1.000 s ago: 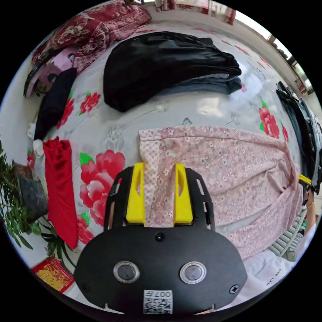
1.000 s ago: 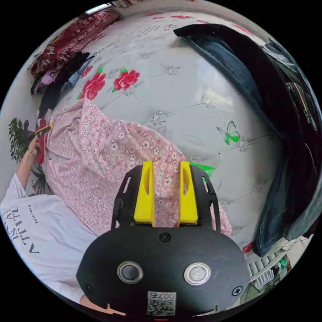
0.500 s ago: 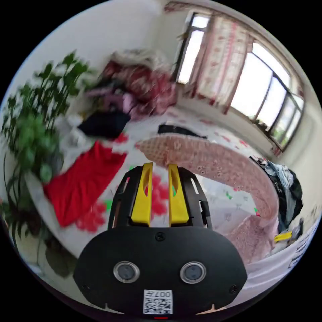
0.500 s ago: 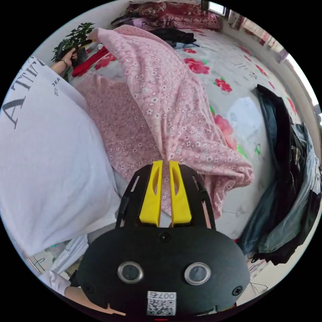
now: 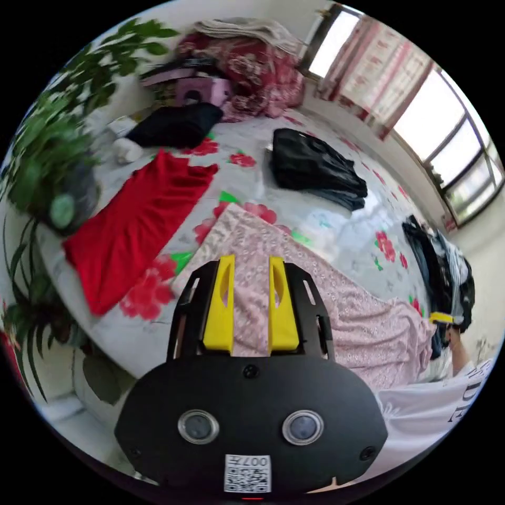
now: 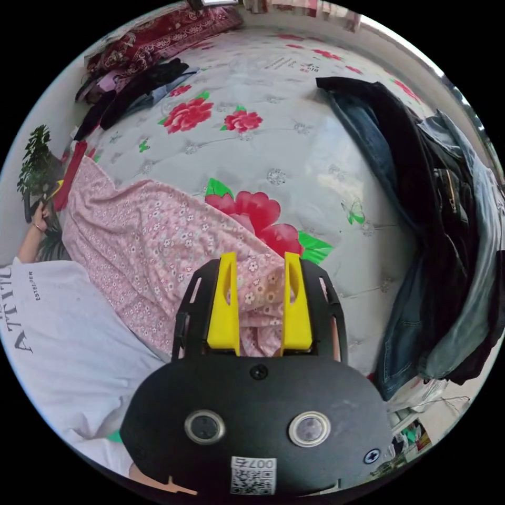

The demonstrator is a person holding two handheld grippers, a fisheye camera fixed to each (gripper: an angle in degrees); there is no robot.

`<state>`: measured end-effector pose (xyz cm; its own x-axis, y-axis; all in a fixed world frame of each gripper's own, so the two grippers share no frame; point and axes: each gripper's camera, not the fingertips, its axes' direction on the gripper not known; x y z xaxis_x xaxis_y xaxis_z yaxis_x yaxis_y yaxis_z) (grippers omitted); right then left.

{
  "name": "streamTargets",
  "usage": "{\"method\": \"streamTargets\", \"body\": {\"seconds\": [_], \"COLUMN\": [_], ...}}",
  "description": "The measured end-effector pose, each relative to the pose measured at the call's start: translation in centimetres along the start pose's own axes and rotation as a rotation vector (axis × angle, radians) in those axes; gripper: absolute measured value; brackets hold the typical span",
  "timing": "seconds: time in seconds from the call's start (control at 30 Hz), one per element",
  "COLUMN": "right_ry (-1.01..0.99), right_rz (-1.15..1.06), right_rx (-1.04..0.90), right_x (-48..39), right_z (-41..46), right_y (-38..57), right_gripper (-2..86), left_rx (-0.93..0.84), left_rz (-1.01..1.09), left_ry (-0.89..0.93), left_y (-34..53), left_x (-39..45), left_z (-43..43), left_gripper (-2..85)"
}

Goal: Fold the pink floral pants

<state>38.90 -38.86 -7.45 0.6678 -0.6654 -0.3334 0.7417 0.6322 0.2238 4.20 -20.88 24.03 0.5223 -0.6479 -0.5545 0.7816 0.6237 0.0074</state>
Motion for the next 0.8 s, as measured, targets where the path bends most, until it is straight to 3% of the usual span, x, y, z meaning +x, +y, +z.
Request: {"method": "streamTargets", "body": {"seconds": [0.13, 0.23, 0.33, 0.4, 0.53, 0.6, 0.7, 0.8], "right_ry": [-0.045, 0.123, 0.122, 0.154, 0.136, 0.265, 0.359, 0.335], "right_rz": [-0.047, -0.132, -0.205, -0.19, -0.107, -0.098, 0.011, 0.155], "right_rx": [-0.172, -0.181, -0.238, -0.142, 0.148, 0.241, 0.287, 0.187], "right_x": [-1.0, -4.3, -5.5, -4.3, -1.2, -0.5, 1.1, 3.7], "right_z": [4.2, 5.0, 5.3, 2.8, -3.9, -5.8, -5.4, -3.1], "right_y": [-2.1, -1.3, -1.2, -1.6, -2.8, -4.8, -8.5, -10.9], "right_gripper": [7.6, 3.5, 0.8, 0.3, 0.2, 0.7, 1.9, 2.5], "left_rx": [-0.137, -0.311, -0.3, -0.322, -0.262, -0.154, -0.061, -0.035], "left_rz": [0.177, 0.307, 0.465, 0.417, 0.346, 0.248, 0.131, 0.093], "left_ry": [0.0, -0.086, -0.173, -0.268, -0.191, -0.123, -0.095, -0.129], "left_y": [-4.9, -6.6, -6.9, -8.4, -11.4, -13.9, -16.9, -18.9], "left_x": [4.5, 7.8, 10.7, 11.0, 10.5, 10.5, 11.4, 12.7], "left_z": [6.4, 11.8, 12.9, 13.4, 14.0, 14.1, 14.9, 15.7], "left_gripper": [11.2, 11.6, 9.2, 0.3, -0.7, -0.8, -0.4, 1.3]}}
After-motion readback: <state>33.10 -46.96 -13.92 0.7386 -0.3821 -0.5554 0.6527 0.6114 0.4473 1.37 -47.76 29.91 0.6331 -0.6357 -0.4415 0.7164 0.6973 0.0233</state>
